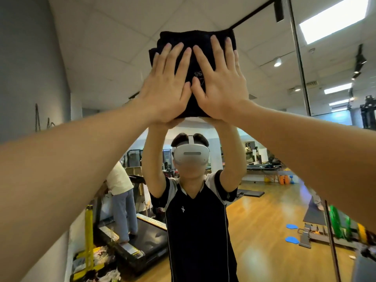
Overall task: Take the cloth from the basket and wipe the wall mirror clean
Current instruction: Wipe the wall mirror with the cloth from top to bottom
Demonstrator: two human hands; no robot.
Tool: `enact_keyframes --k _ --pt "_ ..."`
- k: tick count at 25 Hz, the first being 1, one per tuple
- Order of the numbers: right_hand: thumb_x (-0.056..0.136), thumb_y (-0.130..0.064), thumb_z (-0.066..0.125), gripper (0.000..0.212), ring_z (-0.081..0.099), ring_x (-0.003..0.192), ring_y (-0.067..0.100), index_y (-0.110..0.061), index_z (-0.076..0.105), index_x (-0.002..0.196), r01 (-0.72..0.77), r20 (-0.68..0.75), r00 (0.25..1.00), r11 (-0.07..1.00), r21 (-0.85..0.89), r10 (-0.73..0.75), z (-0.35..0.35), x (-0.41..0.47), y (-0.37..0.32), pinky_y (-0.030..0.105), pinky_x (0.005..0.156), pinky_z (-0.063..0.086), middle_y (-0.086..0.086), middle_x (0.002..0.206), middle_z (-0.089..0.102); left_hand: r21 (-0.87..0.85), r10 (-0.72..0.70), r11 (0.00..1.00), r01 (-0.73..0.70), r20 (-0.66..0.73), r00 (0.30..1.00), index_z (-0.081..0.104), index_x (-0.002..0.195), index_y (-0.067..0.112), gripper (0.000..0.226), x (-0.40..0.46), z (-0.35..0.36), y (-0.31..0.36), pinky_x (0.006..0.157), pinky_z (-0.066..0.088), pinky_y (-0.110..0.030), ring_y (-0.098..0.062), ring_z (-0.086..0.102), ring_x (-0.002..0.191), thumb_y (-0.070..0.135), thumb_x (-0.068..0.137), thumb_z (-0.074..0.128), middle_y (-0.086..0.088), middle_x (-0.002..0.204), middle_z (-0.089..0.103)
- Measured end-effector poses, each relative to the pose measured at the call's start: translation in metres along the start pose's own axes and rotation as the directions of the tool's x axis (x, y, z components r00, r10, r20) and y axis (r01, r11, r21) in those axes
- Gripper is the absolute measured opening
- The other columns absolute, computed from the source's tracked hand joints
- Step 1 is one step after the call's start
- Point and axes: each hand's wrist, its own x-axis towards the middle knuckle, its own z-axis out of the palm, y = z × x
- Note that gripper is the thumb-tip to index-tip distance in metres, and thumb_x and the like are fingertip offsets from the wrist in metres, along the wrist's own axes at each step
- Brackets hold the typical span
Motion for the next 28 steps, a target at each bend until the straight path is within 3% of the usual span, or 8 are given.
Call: enact_keyframes --k 7,12,22,26,28 --pt "0.1 -0.055 0.028 0.074 -0.001 0.16 0.043 -0.024 0.021 0.166 0.087 0.022 0.996 0.996 0.026 -0.088 0.018 0.039 -0.086 0.054 0.131 0.002 0.018 0.173 0.008 -0.018 -0.101 0.995 0.101 -0.007 0.995 0.012 0.162 0.001 0.071 -0.037 -0.019 -0.082 0.128 0.014 -0.057 -0.041 0.004 0.158 0.037 0.102 0.025 -0.021 0.169 0.01" --pt "0.098 -0.056 0.028 0.075 0.004 0.16 0.044 -0.021 0.028 0.164 0.156 0.01 0.988 0.987 0.051 -0.156 0.024 -0.013 -0.101 0.054 0.131 0.007 0.019 0.172 0.013 -0.016 -0.147 0.989 0.147 0.017 0.989 0.012 0.162 0.0 0.071 -0.097 -0.011 -0.062 0.126 0.019 -0.062 -0.044 0.004 0.157 0.035 0.102 0.028 -0.023 0.169 0.008" --pt "0.101 -0.052 0.04 0.071 0.006 0.16 0.043 -0.02 0.031 0.163 0.152 -0.009 0.988 0.988 0.039 -0.152 -0.006 -0.087 0.029 0.053 0.13 0.011 0.019 0.172 0.015 -0.018 -0.103 0.995 0.103 -0.033 0.994 0.011 0.162 0.0 0.074 -0.074 0.023 0.084 0.129 0.005 -0.06 -0.044 0.002 0.158 0.035 0.099 0.029 -0.024 0.17 0.008" --pt "0.101 -0.051 0.039 0.071 0.003 0.16 0.04 -0.022 0.028 0.164 0.126 0.001 0.992 0.991 0.051 -0.127 -0.022 -0.101 0.093 0.053 0.13 0.009 0.016 0.173 0.012 -0.022 -0.078 0.997 0.077 -0.056 0.995 0.013 0.162 0.001 0.075 -0.042 0.033 0.142 0.129 0.006 -0.06 -0.043 0.004 0.158 0.037 0.099 0.026 -0.023 0.17 0.01" --pt "0.101 -0.052 0.038 0.07 0.004 0.161 0.039 -0.023 0.028 0.164 0.116 0.0 0.993 0.992 0.056 -0.116 -0.028 -0.103 0.118 0.056 0.13 0.016 0.015 0.174 0.012 -0.021 -0.065 0.998 0.064 -0.069 0.996 0.015 0.162 0.001 0.075 -0.027 0.037 0.162 0.129 0.007 -0.06 -0.044 0.006 0.158 0.038 0.098 0.026 -0.023 0.169 0.012"
